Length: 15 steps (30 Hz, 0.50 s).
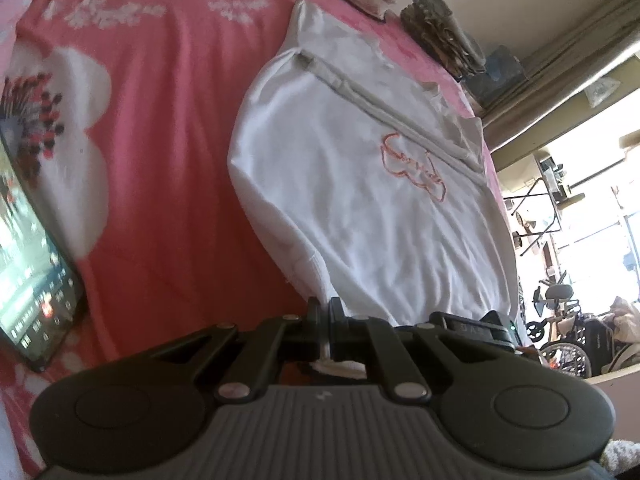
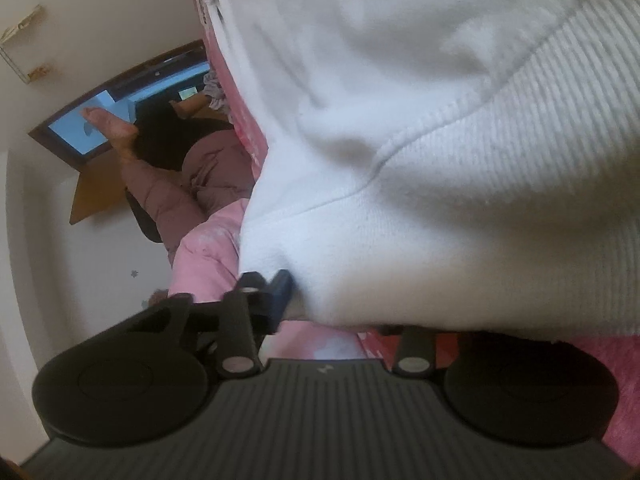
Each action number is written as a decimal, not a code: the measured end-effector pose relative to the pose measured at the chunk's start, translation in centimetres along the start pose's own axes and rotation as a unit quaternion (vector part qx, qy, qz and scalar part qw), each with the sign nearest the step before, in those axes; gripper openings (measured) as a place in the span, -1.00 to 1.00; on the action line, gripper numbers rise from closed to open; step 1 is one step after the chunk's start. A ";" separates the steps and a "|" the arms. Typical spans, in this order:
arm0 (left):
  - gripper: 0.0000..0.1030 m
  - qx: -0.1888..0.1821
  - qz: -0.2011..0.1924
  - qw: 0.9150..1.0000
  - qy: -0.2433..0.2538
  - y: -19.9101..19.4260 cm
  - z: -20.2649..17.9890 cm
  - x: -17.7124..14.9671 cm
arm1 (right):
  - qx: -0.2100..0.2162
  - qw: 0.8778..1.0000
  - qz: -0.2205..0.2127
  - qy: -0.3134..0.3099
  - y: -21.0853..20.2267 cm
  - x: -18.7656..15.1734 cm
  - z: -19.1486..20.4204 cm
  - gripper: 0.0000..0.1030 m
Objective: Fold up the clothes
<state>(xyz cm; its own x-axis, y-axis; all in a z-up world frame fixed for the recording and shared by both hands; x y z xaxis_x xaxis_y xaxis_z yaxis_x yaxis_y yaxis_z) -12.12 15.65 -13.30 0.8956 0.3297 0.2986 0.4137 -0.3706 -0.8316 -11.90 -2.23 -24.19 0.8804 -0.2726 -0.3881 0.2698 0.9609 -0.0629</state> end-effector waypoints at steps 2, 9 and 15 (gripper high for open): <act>-0.90 -0.006 0.001 1.000 -0.008 0.2 0.3 0.0 | 0.006 1.000 -0.005 -0.006 -0.1 0.3 0.2 -0.63; -0.54 -0.037 0.021 0.995 -0.091 1.6 1.6 0.2 | 0.021 1.000 -0.014 -0.017 -0.2 0.7 0.6 -0.85; -0.38 -0.034 0.046 0.994 -0.088 3.5 1.1 0.1 | 0.015 1.000 -0.010 -0.024 -1.4 0.5 -0.2 -0.87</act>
Point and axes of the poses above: each gripper's, at about its wrist camera, not at the fingertips, and y roughly the way its jaws point, z to its left, x to its top, the point moved 6 cm from there along y, roughly the way its jaws point, and after that the axes turned 9 degrees about x, right-handed, at the moved point
